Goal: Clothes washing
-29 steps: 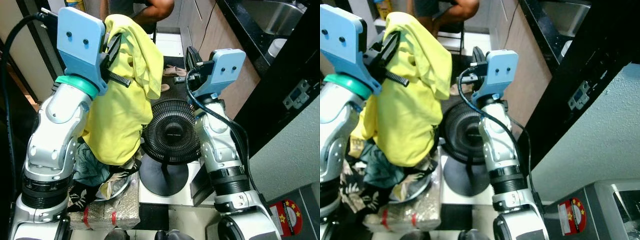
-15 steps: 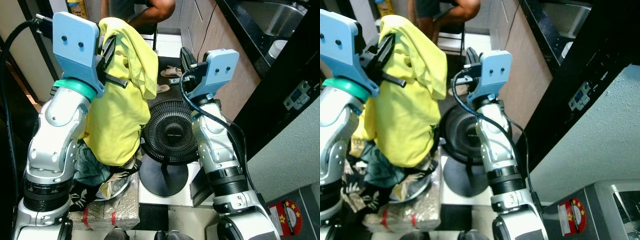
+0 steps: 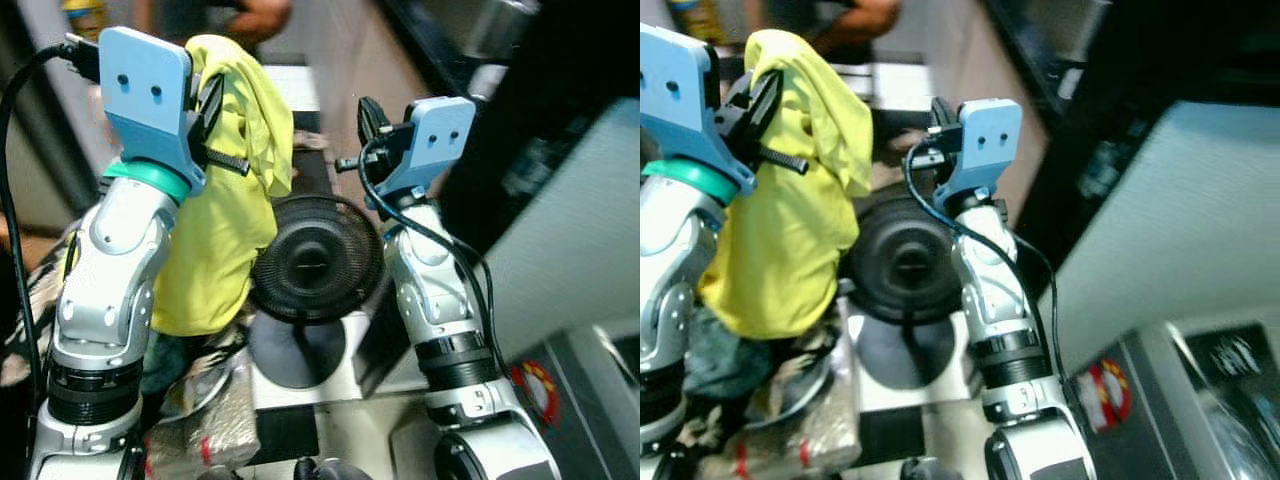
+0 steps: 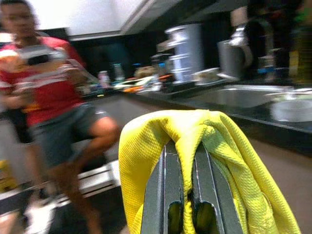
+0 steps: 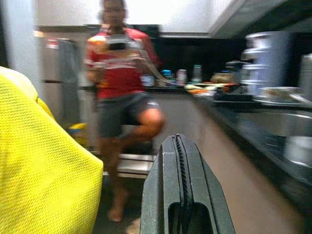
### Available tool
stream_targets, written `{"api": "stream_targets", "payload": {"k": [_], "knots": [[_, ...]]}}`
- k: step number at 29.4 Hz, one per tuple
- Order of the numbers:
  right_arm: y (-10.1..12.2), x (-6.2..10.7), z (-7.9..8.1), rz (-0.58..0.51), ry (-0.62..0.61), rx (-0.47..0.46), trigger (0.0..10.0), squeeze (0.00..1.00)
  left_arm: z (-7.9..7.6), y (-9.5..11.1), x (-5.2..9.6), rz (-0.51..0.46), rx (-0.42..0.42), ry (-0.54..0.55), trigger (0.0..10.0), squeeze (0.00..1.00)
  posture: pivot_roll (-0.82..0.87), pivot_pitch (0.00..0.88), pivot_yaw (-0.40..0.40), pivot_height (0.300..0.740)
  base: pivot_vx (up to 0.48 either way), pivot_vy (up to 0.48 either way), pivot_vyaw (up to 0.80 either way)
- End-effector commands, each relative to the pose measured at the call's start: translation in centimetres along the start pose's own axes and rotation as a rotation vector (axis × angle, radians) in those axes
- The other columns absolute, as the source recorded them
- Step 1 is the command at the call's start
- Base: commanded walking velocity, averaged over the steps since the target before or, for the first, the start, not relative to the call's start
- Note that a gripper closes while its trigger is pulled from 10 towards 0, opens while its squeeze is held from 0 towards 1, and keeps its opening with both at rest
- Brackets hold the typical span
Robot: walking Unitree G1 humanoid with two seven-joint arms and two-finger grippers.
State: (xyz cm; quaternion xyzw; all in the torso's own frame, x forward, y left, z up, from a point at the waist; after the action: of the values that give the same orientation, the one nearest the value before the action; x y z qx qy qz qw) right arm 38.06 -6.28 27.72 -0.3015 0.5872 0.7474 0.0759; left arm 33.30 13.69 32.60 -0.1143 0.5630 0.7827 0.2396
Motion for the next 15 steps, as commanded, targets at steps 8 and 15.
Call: {"api": "stream_targets", "payload": {"k": [8,15], "knots": [[-0.15,0.06,-0.06,0.011,-0.002,-0.009,10.0,0.0,0.01,0.14,0.21,-0.01,-0.009,0.007,10.0,0.0,0.14,0.007,-0.038,0.74,0.0,0.0,-0.8],[-0.17,0.03,0.01,0.012,-0.002,-0.013,10.0,0.0,0.09,0.07,0.24,-0.007,-0.011,0.008,10.0,0.0,0.15,0.009,-0.038,0.74,0.0,0.0,-0.8]]}}
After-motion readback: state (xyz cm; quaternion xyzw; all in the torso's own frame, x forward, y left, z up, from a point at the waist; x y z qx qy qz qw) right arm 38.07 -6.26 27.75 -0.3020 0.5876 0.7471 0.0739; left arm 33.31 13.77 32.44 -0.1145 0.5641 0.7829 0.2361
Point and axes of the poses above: a point about 5 cm out from each wrist's last joint towards the gripper, its own x axis pointing back from the gripper into the wrist, its own y axis along the axis of the wrist's last joint, z = x × y, the point moved 4 cm from there along -x, pointing out of the wrist towards the gripper, and after that the axes turned 7 degrees about -x, right-handed, at the moved point
